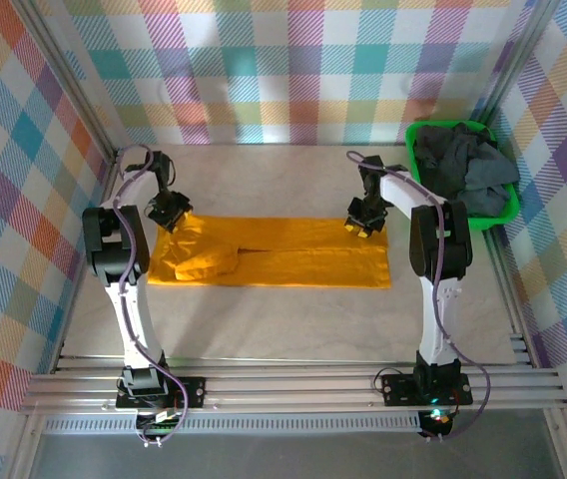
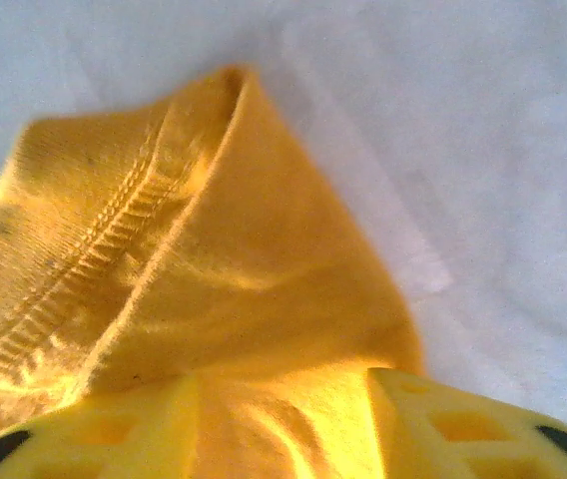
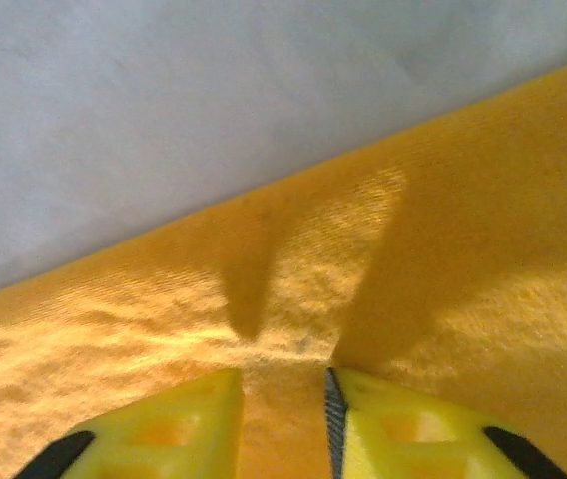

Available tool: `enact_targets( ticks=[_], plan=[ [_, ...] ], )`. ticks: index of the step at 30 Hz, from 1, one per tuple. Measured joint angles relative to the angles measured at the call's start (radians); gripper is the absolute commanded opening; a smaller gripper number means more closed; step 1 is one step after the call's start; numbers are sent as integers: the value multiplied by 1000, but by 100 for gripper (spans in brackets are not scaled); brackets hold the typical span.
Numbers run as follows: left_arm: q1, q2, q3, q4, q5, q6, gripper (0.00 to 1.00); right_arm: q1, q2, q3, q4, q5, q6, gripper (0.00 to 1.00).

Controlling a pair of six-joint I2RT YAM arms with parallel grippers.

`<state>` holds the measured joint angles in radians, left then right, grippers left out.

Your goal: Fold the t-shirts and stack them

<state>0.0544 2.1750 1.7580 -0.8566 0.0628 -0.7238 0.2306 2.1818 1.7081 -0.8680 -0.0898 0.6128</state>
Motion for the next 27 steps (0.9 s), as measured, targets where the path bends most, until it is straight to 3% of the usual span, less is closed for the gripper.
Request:
enact_targets(
  ticks=[5, 9, 13, 20, 27],
  plan=[
    [-109, -216, -151, 24, -101, 48, 46, 38, -134, -78, 55, 9, -55, 38],
    [-186, -464, -362, 19, -99, 28, 28, 93, -304, -189, 103, -24, -88, 37],
    [-188, -595, -532, 19, -53, -27, 13, 130, -406, -294, 137, -60, -106, 33],
    [-172, -532, -609, 23, 7, -80, 2, 109, -398, -349, 127, -65, -126, 31],
    [-93, -395, -577, 19, -37, -62, 2, 103, -394, -332, 127, -61, -128, 30]
  ],
)
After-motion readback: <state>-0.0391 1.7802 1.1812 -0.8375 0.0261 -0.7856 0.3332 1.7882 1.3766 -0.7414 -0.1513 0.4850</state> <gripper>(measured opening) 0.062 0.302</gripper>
